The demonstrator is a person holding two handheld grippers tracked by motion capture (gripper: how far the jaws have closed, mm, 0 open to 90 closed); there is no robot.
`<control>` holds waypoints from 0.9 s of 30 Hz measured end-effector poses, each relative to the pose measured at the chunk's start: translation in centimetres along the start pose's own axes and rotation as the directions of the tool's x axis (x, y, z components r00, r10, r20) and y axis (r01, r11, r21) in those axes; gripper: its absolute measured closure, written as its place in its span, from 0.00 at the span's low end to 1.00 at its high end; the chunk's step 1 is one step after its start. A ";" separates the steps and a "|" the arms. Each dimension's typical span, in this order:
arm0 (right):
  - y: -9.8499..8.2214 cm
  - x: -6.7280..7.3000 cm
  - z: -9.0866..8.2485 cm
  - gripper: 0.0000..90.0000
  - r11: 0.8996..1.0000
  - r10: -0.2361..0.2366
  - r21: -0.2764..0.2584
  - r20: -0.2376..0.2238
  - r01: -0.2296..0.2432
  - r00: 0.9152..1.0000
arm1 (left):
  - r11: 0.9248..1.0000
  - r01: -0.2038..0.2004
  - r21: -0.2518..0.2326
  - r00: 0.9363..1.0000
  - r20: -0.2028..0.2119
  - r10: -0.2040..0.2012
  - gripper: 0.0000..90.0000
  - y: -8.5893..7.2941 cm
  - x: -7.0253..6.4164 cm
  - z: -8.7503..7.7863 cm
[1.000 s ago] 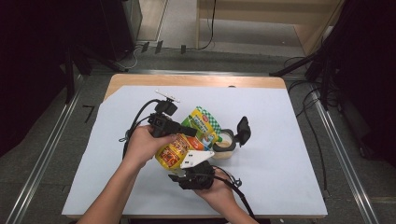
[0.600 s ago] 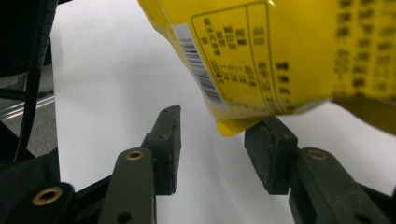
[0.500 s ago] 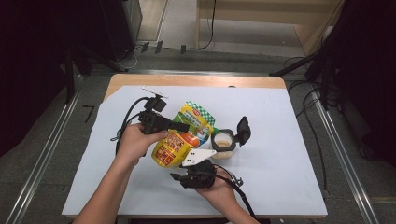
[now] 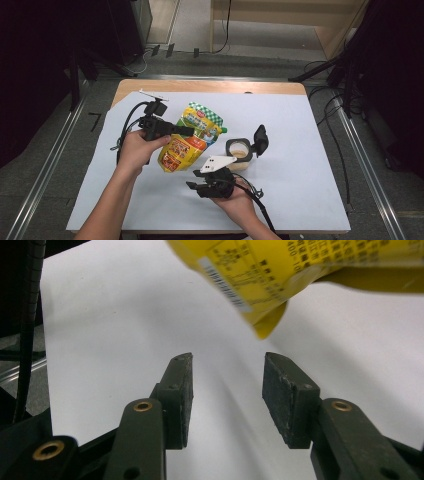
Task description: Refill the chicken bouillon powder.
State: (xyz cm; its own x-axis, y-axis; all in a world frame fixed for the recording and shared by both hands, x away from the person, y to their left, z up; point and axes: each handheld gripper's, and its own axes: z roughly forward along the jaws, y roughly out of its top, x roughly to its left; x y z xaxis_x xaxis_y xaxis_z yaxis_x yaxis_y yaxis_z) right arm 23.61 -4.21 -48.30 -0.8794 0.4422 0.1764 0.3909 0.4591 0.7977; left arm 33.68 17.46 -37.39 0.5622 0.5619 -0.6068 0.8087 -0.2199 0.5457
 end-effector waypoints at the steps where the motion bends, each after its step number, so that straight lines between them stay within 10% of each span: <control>1: 0.0 0.0 0.0 0.63 1.000 0.002 0.002 0.001 -0.002 1.000 | 1.000 0.000 -0.004 1.000 -0.002 0.000 1.00 0.0 0.1 -0.1; 27: -0.7 -0.2 -0.3 0.63 1.000 0.019 0.015 0.024 -0.019 1.000 | 0.983 0.081 -0.163 0.994 -0.065 -0.092 1.00 0.8 4.8 -3.7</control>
State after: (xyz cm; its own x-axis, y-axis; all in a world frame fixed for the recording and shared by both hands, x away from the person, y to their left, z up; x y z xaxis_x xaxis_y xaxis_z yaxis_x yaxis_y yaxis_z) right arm 23.43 -4.91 -48.73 -0.8653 0.4688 0.1775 0.4114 0.4620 0.7857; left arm 36.42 22.89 -37.69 0.4728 0.6301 -0.6160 0.8123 -0.0408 0.5818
